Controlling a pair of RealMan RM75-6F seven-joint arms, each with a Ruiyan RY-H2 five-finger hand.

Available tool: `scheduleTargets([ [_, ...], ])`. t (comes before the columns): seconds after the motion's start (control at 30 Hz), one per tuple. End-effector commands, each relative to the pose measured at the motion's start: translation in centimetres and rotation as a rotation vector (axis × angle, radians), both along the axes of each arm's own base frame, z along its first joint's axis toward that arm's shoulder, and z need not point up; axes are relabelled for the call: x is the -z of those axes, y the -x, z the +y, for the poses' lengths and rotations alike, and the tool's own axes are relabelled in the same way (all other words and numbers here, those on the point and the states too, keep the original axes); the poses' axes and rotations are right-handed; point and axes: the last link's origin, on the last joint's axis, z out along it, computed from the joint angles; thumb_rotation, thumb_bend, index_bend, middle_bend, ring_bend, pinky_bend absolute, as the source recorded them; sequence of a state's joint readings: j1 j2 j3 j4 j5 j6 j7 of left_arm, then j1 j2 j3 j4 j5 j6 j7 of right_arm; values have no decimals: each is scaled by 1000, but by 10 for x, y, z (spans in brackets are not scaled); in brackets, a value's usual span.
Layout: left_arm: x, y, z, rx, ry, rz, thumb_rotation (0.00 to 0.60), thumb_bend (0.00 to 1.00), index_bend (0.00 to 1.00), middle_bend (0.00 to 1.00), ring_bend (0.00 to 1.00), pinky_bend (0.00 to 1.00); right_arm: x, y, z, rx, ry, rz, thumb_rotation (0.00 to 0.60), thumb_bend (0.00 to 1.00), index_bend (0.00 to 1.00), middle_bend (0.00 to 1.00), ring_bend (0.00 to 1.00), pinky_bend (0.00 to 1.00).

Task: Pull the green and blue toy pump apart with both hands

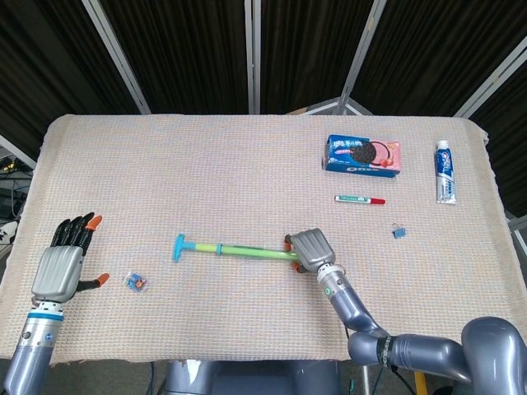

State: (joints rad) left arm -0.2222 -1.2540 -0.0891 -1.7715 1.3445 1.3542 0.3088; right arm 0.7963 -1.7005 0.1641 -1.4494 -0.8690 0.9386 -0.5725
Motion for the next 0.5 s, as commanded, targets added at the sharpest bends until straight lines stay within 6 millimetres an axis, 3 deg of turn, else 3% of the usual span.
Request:
scheduleTargets([
  [0.03,1,-1,4,3,2,0,600,0,0,0,0,0,-2,0,0,16,1,-15,600,416,655,1000,1000,1000],
  [0.13,4,-6,17,26,4,0,600,0,0,8,7,22,-6,0,-1,35,2,-33,600,451,664,1000,1000,1000],
  [0.2,7,-9,27,44,11,5,600,0,0,137,118,145,-9,0,-1,46,0,-41,600,465,671,1000,1000,1000],
  [0.27,12,-13,38,66,33,11,600,0,0,431,374,384,-11,0,-1,61,-4,-49,600,481,674,1000,1000,1000],
  [0.37,36,-35,70,151,125,17,600,0,39,706,633,705,-15,-1,-1,128,-20,-91,600,495,676,1000,1000,1000],
  [0.43,48,-46,83,196,163,19,600,0,121,803,730,851,-18,-3,-1,155,-29,-97,600,501,679,1000,1000,1000],
  [0.5,58,-54,91,221,194,14,600,0,196,859,787,931,-19,-3,-1,161,-30,-92,600,502,681,1000,1000,1000],
])
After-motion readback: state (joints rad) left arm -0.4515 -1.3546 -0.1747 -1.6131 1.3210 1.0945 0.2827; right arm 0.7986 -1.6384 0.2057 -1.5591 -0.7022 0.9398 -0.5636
